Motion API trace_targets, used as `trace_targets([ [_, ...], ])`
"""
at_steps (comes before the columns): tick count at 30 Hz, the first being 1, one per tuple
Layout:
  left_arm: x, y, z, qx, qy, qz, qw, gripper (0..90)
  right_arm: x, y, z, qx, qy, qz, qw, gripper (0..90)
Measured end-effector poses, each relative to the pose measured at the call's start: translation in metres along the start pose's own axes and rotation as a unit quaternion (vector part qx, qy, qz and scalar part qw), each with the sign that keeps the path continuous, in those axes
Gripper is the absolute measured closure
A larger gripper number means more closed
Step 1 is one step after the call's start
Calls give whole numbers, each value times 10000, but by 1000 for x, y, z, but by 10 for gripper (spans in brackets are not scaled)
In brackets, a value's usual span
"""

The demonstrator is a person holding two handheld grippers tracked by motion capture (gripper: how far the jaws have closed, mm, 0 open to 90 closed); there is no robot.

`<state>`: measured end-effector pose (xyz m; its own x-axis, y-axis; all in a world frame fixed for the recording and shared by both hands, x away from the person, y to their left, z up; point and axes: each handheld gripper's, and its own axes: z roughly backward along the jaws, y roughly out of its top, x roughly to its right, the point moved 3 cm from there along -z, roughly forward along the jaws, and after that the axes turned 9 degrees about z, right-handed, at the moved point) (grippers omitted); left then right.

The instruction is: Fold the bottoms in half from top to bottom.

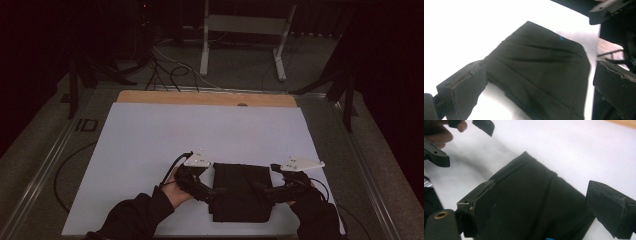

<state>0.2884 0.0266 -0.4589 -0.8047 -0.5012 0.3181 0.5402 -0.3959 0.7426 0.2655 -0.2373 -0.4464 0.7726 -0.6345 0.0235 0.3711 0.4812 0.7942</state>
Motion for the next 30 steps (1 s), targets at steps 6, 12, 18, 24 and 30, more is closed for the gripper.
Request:
trace_targets([
  [6, -7, 4, -2, 110, 419, 206, 9988, 0, 8, 1, -5, -12, -239, -110, 9997, 99],
  [12, -15, 1, -13, 31, 516, 431, 9977, 0, 17, -7, -15, -137, -491, -308, 9982, 99],
  [18, -18, -4, -27, -14, 542, 554, 9970, 0, 23, -21, -25, -228, -583, -465, 9970, 98],
  [24, -22, -11, -42, 30, 577, 673, 9961, 0, 28, -33, -34, -419, -643, -522, 9957, 98],
  [30, -32, -19, -56, -107, 660, 807, 9945, 0, 32, -45, -43, -581, -717, -619, 9938, 98],
])
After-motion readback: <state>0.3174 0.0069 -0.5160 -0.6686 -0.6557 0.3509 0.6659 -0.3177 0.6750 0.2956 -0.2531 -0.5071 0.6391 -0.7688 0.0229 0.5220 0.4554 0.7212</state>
